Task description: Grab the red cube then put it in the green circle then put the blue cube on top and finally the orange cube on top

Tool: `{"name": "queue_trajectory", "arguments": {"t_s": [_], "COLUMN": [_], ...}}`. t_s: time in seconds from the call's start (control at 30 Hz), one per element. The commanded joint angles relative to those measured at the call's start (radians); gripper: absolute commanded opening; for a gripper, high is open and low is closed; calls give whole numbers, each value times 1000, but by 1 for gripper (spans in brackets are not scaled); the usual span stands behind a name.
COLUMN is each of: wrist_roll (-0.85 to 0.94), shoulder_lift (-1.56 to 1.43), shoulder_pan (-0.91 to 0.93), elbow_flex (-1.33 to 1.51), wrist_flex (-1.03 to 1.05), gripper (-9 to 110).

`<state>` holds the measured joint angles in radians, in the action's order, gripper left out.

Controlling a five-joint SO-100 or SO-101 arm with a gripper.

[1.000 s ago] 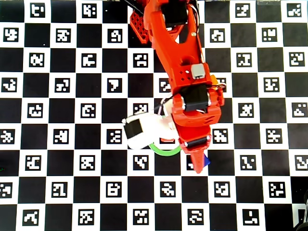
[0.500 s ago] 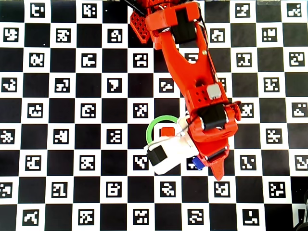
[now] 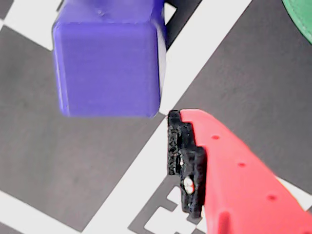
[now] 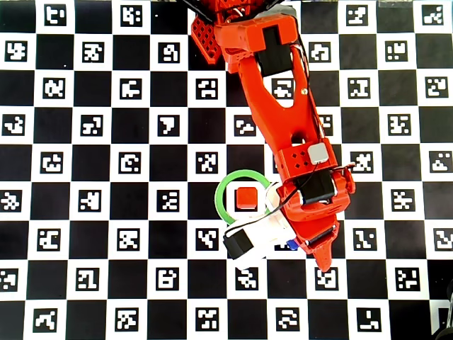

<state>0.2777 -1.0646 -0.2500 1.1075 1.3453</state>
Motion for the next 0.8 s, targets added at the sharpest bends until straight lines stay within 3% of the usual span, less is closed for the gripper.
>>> {"name": "queue_trajectory", "arguments": {"t_s": [0.0,0.77], "wrist_roll": [11,12], "shoulder_lift": [-25,40], "shoulder_pan": [-11,-26], "elbow_flex": [21,112], "wrist_flex": [-44,-199], "gripper": [46,45]}}
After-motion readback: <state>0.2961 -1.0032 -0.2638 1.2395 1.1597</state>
